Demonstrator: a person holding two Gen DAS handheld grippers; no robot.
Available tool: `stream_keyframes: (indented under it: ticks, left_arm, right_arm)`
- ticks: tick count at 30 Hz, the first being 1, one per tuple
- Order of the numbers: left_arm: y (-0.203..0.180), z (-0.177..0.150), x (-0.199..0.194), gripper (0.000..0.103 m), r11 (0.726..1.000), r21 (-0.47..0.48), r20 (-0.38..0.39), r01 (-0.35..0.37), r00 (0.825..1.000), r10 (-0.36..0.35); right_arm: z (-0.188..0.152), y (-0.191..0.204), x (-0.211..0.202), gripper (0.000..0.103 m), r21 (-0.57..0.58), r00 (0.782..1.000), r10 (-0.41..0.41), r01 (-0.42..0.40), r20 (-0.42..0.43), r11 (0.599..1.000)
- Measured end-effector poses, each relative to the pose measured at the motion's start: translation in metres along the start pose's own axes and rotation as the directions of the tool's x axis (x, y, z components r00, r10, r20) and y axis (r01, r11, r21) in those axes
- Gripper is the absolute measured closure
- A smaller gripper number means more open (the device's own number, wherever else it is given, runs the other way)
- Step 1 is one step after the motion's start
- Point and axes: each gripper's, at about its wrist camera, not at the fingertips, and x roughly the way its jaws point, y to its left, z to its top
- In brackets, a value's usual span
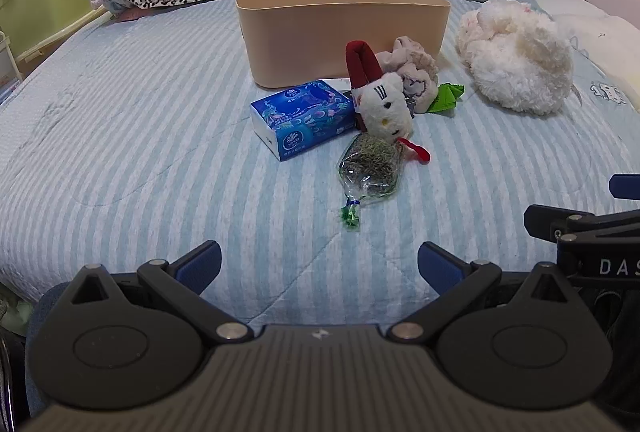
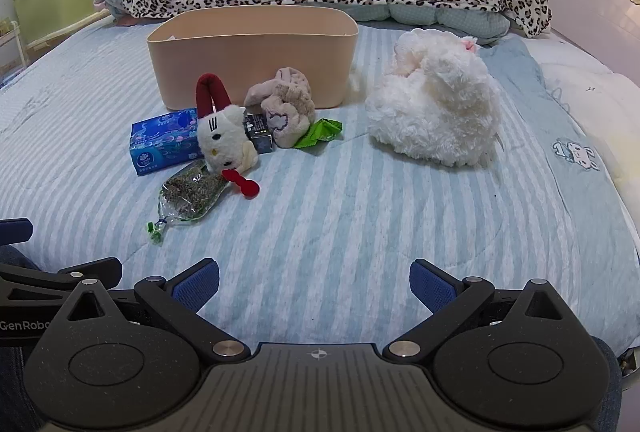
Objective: Organize objects
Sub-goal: 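Move both tools toward the pile of items beside the beige basket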
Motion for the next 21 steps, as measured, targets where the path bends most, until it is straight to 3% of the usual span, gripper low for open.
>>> stream_keyframes:
  ticks: [21]
  left_arm:
    - [0.0021, 0.0, 0.0091, 0.0, 1.0, 0.0, -0.018, 0.002, 1.0, -0.002]
  right_arm:
    - [0.0012, -0.0024, 0.0062, 0.0, 0.001, 1.0, -0.012, 0.012, -0.009, 1.0]
